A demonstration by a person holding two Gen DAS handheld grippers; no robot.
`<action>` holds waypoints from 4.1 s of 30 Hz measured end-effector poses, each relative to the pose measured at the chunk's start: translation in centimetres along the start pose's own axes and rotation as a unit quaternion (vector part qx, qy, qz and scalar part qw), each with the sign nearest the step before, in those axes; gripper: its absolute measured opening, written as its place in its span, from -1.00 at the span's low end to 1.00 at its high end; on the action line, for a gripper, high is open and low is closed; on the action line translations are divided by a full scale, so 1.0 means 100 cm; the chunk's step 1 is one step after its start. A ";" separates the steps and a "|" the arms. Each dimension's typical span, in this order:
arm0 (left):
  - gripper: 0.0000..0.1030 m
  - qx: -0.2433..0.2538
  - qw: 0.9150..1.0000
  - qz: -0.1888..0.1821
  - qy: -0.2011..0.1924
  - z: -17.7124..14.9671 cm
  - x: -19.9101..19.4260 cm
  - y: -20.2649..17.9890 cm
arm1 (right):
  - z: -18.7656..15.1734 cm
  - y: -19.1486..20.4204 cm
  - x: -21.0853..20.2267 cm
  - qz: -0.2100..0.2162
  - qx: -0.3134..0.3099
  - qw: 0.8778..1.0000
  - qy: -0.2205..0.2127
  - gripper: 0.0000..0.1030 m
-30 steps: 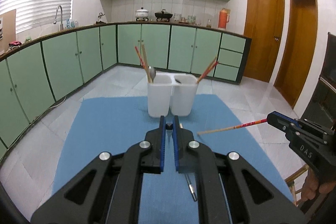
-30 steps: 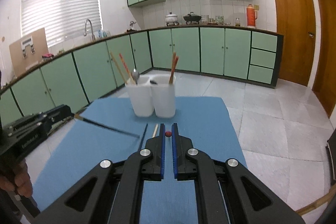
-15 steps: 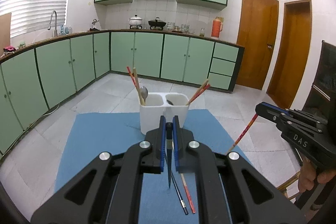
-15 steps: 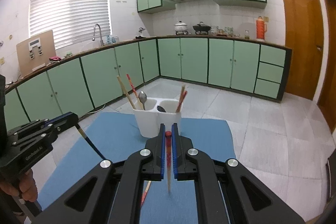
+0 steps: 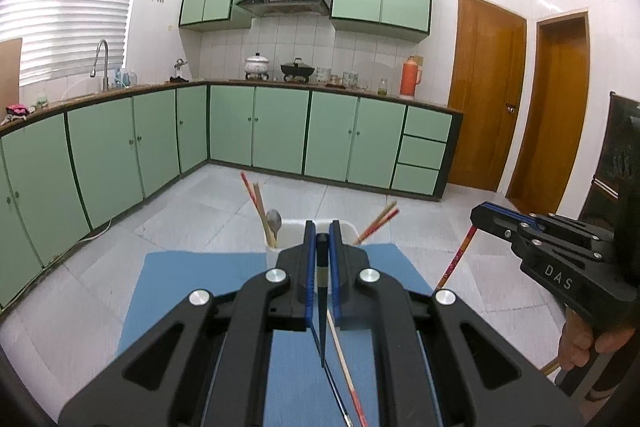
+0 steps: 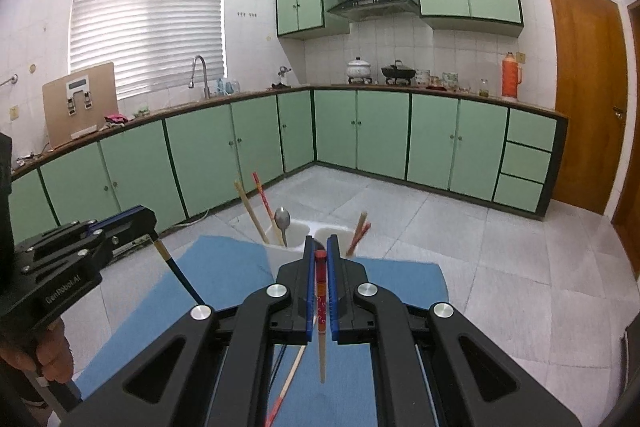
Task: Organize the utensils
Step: 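Carry both chopsticks over the white holder and release them inside, then move both open tools back over the black and red-patterned chopsticks on the mat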
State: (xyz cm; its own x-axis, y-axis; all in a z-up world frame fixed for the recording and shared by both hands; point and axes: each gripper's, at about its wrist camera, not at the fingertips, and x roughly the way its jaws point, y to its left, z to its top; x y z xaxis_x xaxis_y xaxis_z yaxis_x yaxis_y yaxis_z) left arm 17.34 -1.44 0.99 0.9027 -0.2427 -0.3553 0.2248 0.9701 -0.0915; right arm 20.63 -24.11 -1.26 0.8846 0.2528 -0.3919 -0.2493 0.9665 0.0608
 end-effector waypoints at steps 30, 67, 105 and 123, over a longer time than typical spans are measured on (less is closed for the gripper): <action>-0.89 -0.034 0.993 0.030 -0.106 0.110 0.096 0.017 | 0.120 -0.015 0.088 -0.003 0.004 0.995 -0.099 -0.89; 0.40 -0.022 0.999 0.040 -0.021 0.016 0.094 0.041 | 0.023 -0.025 0.074 -0.024 0.020 0.998 -0.049 0.18; 0.74 -0.016 0.973 0.073 0.219 -0.205 0.023 0.067 | -0.218 0.049 0.040 -0.047 0.050 0.983 0.170 0.18; 0.74 -0.031 0.974 0.069 0.215 -0.206 0.018 0.074 | -0.236 0.075 0.052 -0.037 0.032 0.979 0.198 -0.53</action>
State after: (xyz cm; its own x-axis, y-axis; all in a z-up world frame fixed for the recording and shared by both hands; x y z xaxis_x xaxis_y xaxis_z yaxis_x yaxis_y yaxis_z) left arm 13.03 5.25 -19.48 0.6827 -0.1014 -0.7236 0.0769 0.9948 -0.0668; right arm 14.07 -16.53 -24.53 0.6735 0.1566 -0.7224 -0.1532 0.9857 0.0708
